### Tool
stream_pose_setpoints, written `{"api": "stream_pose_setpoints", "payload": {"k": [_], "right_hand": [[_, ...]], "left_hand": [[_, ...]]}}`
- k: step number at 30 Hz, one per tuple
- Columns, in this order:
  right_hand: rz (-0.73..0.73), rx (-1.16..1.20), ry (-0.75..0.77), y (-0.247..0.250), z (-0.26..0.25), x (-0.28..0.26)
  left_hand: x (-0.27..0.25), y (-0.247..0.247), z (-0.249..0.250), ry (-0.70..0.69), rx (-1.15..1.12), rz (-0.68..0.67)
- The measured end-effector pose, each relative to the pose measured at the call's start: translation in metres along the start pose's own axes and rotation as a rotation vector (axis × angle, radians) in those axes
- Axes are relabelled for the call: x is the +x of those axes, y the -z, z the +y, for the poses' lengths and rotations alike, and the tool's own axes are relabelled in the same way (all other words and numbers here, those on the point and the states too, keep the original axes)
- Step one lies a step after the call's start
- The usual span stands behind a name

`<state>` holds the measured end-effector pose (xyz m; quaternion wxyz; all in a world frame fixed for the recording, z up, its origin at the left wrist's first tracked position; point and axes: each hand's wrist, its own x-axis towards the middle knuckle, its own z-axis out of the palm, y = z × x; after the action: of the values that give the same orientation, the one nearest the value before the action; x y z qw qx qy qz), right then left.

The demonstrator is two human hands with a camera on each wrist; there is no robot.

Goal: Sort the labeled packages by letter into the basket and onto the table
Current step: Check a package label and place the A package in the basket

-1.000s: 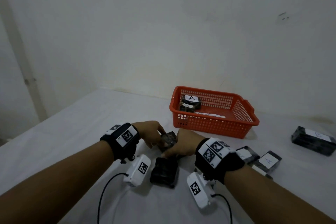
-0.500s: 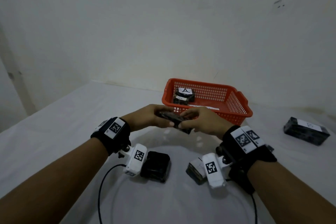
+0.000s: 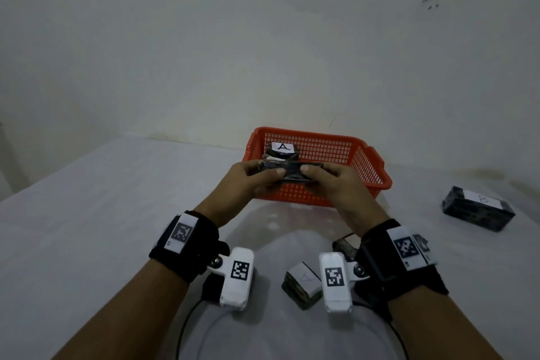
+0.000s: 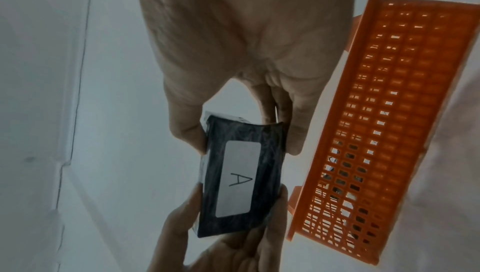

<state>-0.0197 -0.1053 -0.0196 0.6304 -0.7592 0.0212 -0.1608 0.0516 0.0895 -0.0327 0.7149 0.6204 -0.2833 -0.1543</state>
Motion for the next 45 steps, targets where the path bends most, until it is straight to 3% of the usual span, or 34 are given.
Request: {"api": "stream_pose_setpoints", "payload": {"k": [3,9,14,18,23,28,32,35,41,45], "right_hand": [[-0.035,0.031,-0.015,0.005,0.001,0.003],[-0.039,0.008,0.038,0.013,0.005,-0.005],[-0.08,0.034,0.051,0.018,0.017,-0.007],[-0.052,0.082,0.059,0.024,0.025,-0.005],[-0.067,0.056,0.054,0.026,0.025,-0.01],[-0.044,0.066,0.082,0.026,0.022,-0.013],[-0.087,0.128,0.038,0.022,0.024,-0.012],[-0.13,0.239,-0.033,0.021,0.02,-0.013],[-0.092,0.252,-0.07,0.022,0.022,-0.013],[-0.021,0.178,0.004,0.021,0.027,-0.013]], "left_hand": [[0.003,-0.005,-0.004,-0.024,0.068,0.072],[-0.002,-0.017,-0.005,0.04,0.011,-0.051],[-0.005,-0.019,-0.006,-0.007,0.021,0.017],[-0.009,-0.023,-0.006,0.007,-0.062,-0.025],[-0.01,-0.021,-0.01,-0.044,0.046,0.037],[-0.015,-0.02,-0.01,-0.059,0.057,0.002],[-0.014,-0.018,-0.012,-0.096,0.087,0.107],[-0.015,-0.014,-0.009,-0.122,0.093,0.094],[-0.018,-0.015,-0.006,-0.084,0.144,0.021],[-0.017,-0.018,-0.005,-0.054,0.09,0.097]]}}
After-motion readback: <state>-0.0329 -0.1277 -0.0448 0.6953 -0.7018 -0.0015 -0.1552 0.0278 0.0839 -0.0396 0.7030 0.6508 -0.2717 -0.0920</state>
